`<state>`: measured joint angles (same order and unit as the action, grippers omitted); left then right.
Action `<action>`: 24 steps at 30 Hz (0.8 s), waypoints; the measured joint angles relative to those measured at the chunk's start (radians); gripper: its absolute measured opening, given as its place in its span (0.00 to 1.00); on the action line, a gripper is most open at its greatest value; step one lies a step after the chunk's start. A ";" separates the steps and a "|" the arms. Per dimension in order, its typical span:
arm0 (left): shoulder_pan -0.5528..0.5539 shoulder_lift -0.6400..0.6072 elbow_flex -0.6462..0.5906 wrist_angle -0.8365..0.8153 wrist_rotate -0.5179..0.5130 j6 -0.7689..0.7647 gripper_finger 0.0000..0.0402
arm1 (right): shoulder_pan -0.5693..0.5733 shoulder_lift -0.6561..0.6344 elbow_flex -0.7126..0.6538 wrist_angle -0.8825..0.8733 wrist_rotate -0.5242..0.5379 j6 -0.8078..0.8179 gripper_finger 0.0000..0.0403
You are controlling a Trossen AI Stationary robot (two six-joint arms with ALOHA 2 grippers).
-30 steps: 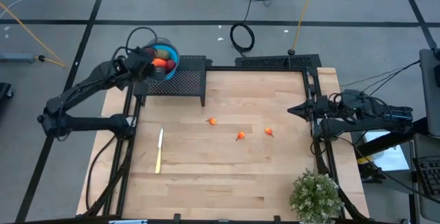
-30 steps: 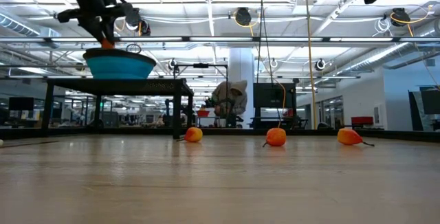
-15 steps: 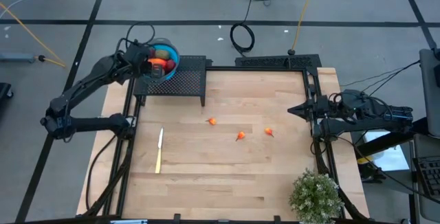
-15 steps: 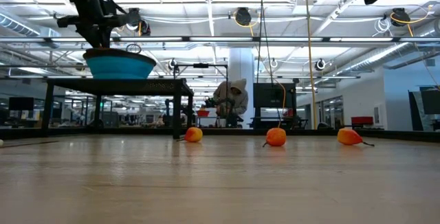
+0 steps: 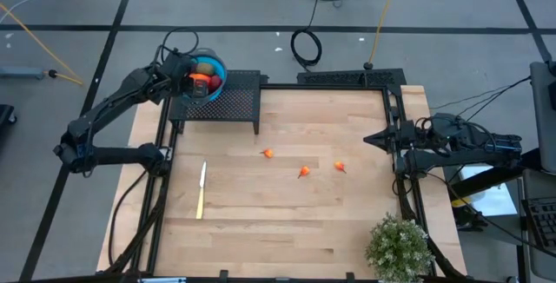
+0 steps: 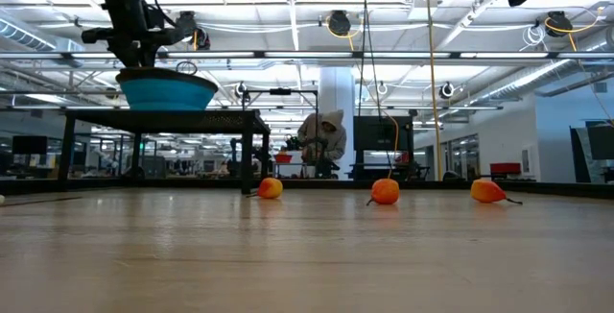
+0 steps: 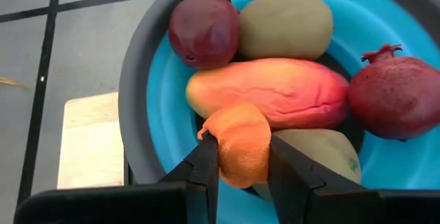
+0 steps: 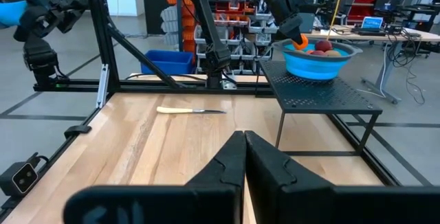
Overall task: Pick & Place Fruit
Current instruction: Put the tangerine into the blue strainer bowl on the shelf, then put the pear into the blue strainer bowl on the shelf
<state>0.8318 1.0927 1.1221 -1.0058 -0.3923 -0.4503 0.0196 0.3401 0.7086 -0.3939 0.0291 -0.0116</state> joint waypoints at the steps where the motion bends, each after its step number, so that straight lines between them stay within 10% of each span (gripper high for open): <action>1: 0.000 0.000 0.000 0.000 0.000 -0.001 0.23 | 0.000 0.000 0.000 0.000 0.000 0.000 0.00; 13: 0.000 -0.018 0.000 0.012 -0.030 0.039 0.54 | 0.000 0.000 0.000 0.000 0.000 0.000 0.00; 24: -0.086 -0.081 0.113 0.013 0.142 -0.070 0.57 | 0.000 0.002 0.000 0.000 -0.001 0.018 0.00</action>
<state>0.7460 1.0117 1.2354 -0.9924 -0.2500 -0.5206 0.0194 0.3416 0.7086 -0.3943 0.0281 0.0061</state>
